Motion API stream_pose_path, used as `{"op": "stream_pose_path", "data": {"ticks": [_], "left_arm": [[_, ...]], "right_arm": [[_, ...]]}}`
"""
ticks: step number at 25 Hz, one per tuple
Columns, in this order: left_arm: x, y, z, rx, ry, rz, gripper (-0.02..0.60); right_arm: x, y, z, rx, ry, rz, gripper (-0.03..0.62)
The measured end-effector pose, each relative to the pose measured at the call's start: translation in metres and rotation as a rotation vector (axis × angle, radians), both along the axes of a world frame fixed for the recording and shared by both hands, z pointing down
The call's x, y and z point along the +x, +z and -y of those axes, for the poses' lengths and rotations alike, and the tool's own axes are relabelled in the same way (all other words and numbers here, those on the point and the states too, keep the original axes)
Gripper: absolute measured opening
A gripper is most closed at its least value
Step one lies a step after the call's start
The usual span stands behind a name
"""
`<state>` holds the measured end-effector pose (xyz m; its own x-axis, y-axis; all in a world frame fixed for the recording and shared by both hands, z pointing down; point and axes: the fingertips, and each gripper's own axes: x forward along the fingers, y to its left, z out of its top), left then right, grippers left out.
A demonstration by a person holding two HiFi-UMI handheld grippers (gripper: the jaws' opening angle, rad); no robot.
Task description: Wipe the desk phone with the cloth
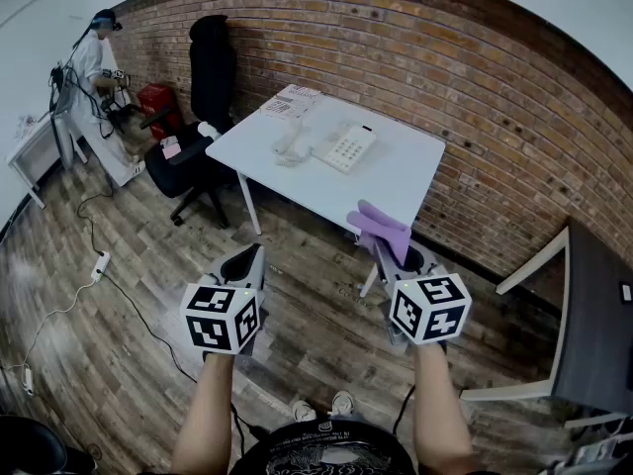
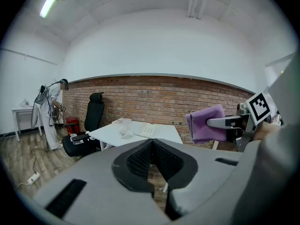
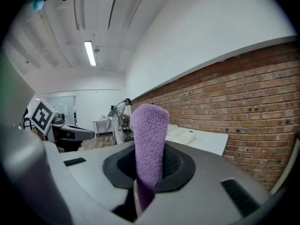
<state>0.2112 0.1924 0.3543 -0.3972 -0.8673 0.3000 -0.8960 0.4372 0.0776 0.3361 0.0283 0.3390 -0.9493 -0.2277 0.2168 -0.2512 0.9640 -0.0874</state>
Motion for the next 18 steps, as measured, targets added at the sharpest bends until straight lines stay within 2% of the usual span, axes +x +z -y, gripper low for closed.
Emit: {"op": "stream_pose_path", "data": {"ticks": [11, 18], "left_arm": [[-0.022, 0.006, -0.009, 0.008, 0.019, -0.013, 0.006], [-0.041, 0.013, -0.003, 0.003, 0.018, -0.025, 0.006]], "right_arm": [[-0.019, 0.005, -0.012, 0.0, 0.005, -0.014, 0.044], [-0.037, 0.01, -0.001, -0.001, 0.009, -0.019, 0.044]]}}
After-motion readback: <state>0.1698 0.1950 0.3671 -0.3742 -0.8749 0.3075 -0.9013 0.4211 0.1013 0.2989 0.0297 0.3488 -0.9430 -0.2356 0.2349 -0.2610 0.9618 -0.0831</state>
